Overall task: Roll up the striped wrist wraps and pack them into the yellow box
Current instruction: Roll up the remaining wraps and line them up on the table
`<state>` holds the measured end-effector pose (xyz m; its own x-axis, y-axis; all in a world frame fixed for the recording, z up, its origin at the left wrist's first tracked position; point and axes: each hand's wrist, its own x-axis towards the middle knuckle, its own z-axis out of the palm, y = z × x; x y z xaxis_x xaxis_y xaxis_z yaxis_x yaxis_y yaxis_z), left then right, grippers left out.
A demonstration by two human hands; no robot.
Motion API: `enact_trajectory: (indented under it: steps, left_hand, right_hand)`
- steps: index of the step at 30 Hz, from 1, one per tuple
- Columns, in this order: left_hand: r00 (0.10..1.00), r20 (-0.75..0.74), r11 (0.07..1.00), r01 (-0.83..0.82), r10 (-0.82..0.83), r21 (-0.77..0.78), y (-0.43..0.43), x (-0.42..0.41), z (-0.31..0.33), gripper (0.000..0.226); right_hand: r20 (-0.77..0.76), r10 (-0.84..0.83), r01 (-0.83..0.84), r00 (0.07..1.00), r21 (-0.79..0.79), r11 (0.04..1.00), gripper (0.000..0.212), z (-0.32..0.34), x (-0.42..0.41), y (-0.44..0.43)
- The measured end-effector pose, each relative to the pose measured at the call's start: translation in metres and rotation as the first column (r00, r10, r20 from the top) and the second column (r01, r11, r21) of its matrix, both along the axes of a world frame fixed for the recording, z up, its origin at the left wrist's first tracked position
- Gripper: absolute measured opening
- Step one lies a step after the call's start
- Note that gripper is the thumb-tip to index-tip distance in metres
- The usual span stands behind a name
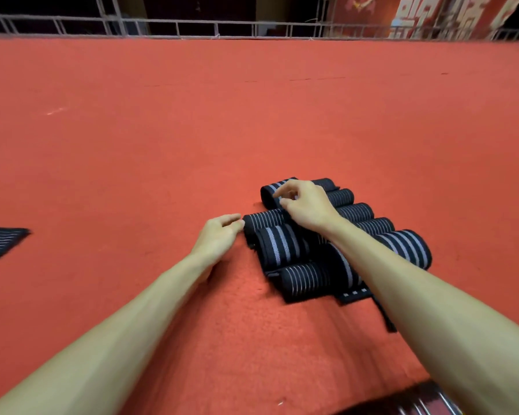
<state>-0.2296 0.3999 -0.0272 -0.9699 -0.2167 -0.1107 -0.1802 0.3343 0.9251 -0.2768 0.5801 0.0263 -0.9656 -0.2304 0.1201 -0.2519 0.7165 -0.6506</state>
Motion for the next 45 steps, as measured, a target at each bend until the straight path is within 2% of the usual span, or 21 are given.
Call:
enact_trajectory:
  steps: [5,8,11,15,20,23,27,29,33,36,39,43,45]
  left_hand:
    - [0.999,-0.047,0.995,0.010,-0.014,-0.095,-0.058,0.059,0.028,0.031]
    - [0.997,-0.056,0.992,-0.065,0.059,-0.108,-0.109,0.109,0.033,0.043]
    - [0.984,-0.090,0.976,-0.163,0.152,-0.141,-0.157,0.157,0.034,0.044]
    - [0.934,-0.173,0.901,-0.350,0.313,-0.255,-0.232,0.218,0.021,0.030]
    - [0.812,-0.228,0.762,-0.583,0.537,-0.282,-0.311,0.268,0.001,0.025]
    - [0.800,-0.252,0.748,-0.600,0.545,-0.284,-0.338,0.278,-0.017,0.026]
    - [0.686,-0.298,0.693,-0.714,0.664,-0.099,-0.351,0.279,-0.031,0.025]
    - [0.663,-0.329,0.683,-0.727,0.672,-0.070,-0.352,0.277,-0.032,0.025]
    - [0.626,-0.392,0.651,-0.754,0.674,-0.085,-0.355,0.274,-0.035,0.022]
    - [0.552,-0.369,0.553,-0.825,0.748,-0.115,-0.359,0.270,-0.041,0.029]
    - [0.615,-0.271,0.555,-0.787,0.741,-0.270,-0.356,0.266,-0.040,0.039]
    - [0.778,-0.200,0.572,-0.586,0.596,-0.574,-0.345,0.264,-0.041,0.038]
    - [0.809,-0.191,0.616,-0.555,0.556,-0.559,-0.332,0.261,-0.035,0.032]
  right_hand:
    - [-0.017,0.116,-0.116,0.993,-0.010,0.993,0.019,0.008,0.035,-0.056]
    - [0.037,0.252,-0.252,0.967,-0.001,0.968,0.018,0.007,0.064,-0.105]
    - [0.125,0.375,-0.377,0.919,-0.011,0.926,0.018,-0.001,0.089,-0.153]
    - [0.187,0.486,-0.495,0.854,0.003,0.869,0.015,-0.013,0.122,-0.227]
    - [0.246,0.584,-0.615,0.773,0.069,0.785,0.016,-0.029,0.151,-0.309]
    - [0.219,0.587,-0.613,0.779,0.070,0.787,0.018,-0.039,0.161,-0.350]
    - [0.162,0.548,-0.559,0.821,0.032,0.828,0.036,-0.054,0.166,-0.405]
    - [0.141,0.520,-0.526,0.843,0.005,0.851,0.045,-0.061,0.166,-0.428]
    - [0.121,0.530,-0.542,0.840,0.116,0.832,0.058,-0.068,0.165,-0.452]
    - [0.122,0.491,-0.499,0.862,0.037,0.866,0.043,-0.067,0.162,-0.451]
    - [0.104,0.505,-0.506,0.857,-0.018,0.862,0.021,-0.060,0.160,-0.436]
    - [0.157,0.519,-0.507,0.840,-0.111,0.855,0.013,-0.047,0.161,-0.406]
    - [0.202,0.528,-0.503,0.825,-0.162,0.849,0.013,-0.039,0.159,-0.382]
